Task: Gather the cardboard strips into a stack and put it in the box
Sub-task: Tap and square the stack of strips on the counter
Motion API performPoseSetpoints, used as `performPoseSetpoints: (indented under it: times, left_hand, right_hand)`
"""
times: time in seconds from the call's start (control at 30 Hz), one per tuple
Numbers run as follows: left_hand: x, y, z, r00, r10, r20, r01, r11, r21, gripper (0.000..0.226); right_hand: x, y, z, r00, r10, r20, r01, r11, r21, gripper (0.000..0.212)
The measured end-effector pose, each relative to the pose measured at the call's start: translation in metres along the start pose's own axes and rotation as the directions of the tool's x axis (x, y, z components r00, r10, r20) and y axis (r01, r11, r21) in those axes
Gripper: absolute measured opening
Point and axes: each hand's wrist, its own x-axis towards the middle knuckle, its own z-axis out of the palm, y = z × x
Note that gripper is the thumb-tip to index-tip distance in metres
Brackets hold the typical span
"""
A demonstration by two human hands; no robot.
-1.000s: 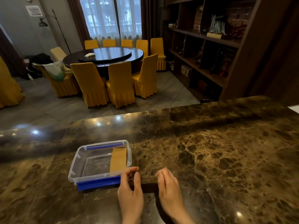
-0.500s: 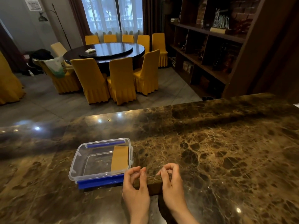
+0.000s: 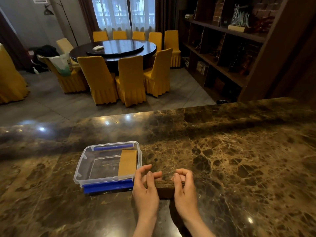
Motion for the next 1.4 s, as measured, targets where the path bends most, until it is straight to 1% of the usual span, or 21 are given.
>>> performPoseSetpoints:
  times: [0.07,0.13,0.2,0.27,0.37,0.57,0.7,0.83,0.9,0.93,0.97,1.03,1.07,1.1,1.17,1.2,1.23,1.3,1.33,1.37,1.4]
  left_hand:
    - [-0.002,-0.003,-0.004,1.0,-0.01,-0.002,0.01,0.998,0.055,0.029]
    - [-0.005,-0.007,-0.006,1.0,-0.022,-0.019,0.023,0.997,0.077,0.033]
    - [-0.007,-0.008,-0.003,0.998,-0.037,-0.041,0.041,0.995,0.095,0.03]
    - [-0.008,-0.004,0.001,0.997,-0.043,-0.065,0.048,0.995,0.086,0.02]
    - [-0.01,-0.004,0.003,0.995,-0.029,-0.09,0.037,0.995,0.088,0.014]
    - [-0.01,-0.009,0.005,0.995,-0.058,-0.082,0.073,0.979,0.191,0.026]
    - [-0.009,-0.011,0.005,0.996,-0.057,-0.065,0.068,0.979,0.192,0.028]
    - [-0.011,-0.009,0.0,1.0,-0.009,-0.013,0.012,0.984,0.177,0.025]
    - [-0.011,-0.005,-0.006,0.998,-0.001,0.07,-0.014,0.977,0.215,0.016]
    - [-0.011,-0.003,-0.011,0.991,0.029,0.131,-0.064,0.96,0.272,0.014]
    - [-0.013,0.001,-0.018,0.976,0.078,0.204,-0.147,0.923,0.354,0.019]
    - [-0.012,0.01,-0.032,0.893,0.204,0.4,-0.4,0.767,0.502,0.034]
    - [-0.011,0.016,-0.037,0.824,0.231,0.517,-0.522,0.666,0.533,0.042]
    - [-0.01,0.022,-0.038,0.754,0.217,0.62,-0.611,0.579,0.54,0.049]
    - [-0.005,0.032,-0.035,0.649,0.127,0.75,-0.714,0.441,0.544,0.053]
    - [-0.003,0.035,-0.032,0.63,0.096,0.77,-0.736,0.388,0.554,0.049]
    - [-0.002,0.036,-0.029,0.635,0.081,0.768,-0.738,0.356,0.573,0.044]
    - [-0.002,0.034,-0.028,0.663,0.085,0.744,-0.72,0.345,0.602,0.037]
    - [-0.002,0.031,-0.029,0.68,0.085,0.728,-0.7,0.371,0.61,0.035]
    - [-0.003,0.03,-0.031,0.71,0.093,0.698,-0.657,0.443,0.61,0.033]
    - [-0.002,0.029,-0.033,0.754,0.099,0.65,-0.584,0.554,0.593,0.031]
  right_hand:
    - [0.0,0.004,0.0,1.0,-0.016,-0.012,0.016,0.998,-0.066,0.01]
    - [0.0,0.006,0.002,0.999,-0.034,-0.029,0.031,0.994,-0.102,0.019]
    - [0.001,0.005,0.003,0.998,-0.058,-0.004,0.057,0.993,-0.107,0.033]
    - [0.004,0.0,0.003,0.997,-0.078,0.008,0.079,0.993,-0.085,0.04]
    - [0.008,0.0,0.001,0.993,-0.12,0.011,0.12,0.986,-0.116,0.037]
    - [0.008,0.014,-0.004,0.977,-0.205,0.054,0.212,0.939,-0.27,0.035]
    - [0.008,0.015,-0.003,0.974,-0.224,0.041,0.227,0.933,-0.279,0.034]
    - [0.007,0.015,-0.006,0.973,-0.223,0.059,0.23,0.935,-0.269,0.033]
    - [0.006,0.015,-0.006,0.975,-0.216,0.059,0.223,0.936,-0.273,0.034]
    - [0.007,0.015,-0.006,0.975,-0.215,0.056,0.222,0.935,-0.277,0.035]
    - [0.007,0.015,-0.006,0.975,-0.217,0.056,0.224,0.933,-0.282,0.035]
    - [0.008,0.016,-0.005,0.972,-0.228,0.053,0.233,0.93,-0.285,0.036]
    - [0.008,0.018,-0.004,0.973,-0.224,0.051,0.229,0.931,-0.286,0.037]
    - [0.009,0.019,-0.004,0.975,-0.217,0.05,0.222,0.932,-0.288,0.038]
    - [0.01,0.018,-0.005,0.977,-0.207,0.056,0.215,0.933,-0.288,0.039]
    - [0.01,0.017,-0.006,0.978,-0.199,0.062,0.209,0.936,-0.283,0.038]
    - [0.01,0.017,-0.006,0.98,-0.188,0.068,0.2,0.943,-0.267,0.037]
    - [0.01,0.013,-0.008,0.985,-0.154,0.082,0.168,0.963,-0.21,0.037]
    - [0.01,0.009,-0.009,0.99,-0.112,0.082,0.124,0.98,-0.156,0.041]
    - [0.011,0.004,-0.012,0.996,-0.053,0.065,0.058,0.995,-0.078,0.048]
    - [0.013,-0.002,-0.016,0.999,0.022,0.033,-0.023,0.999,0.031,0.057]
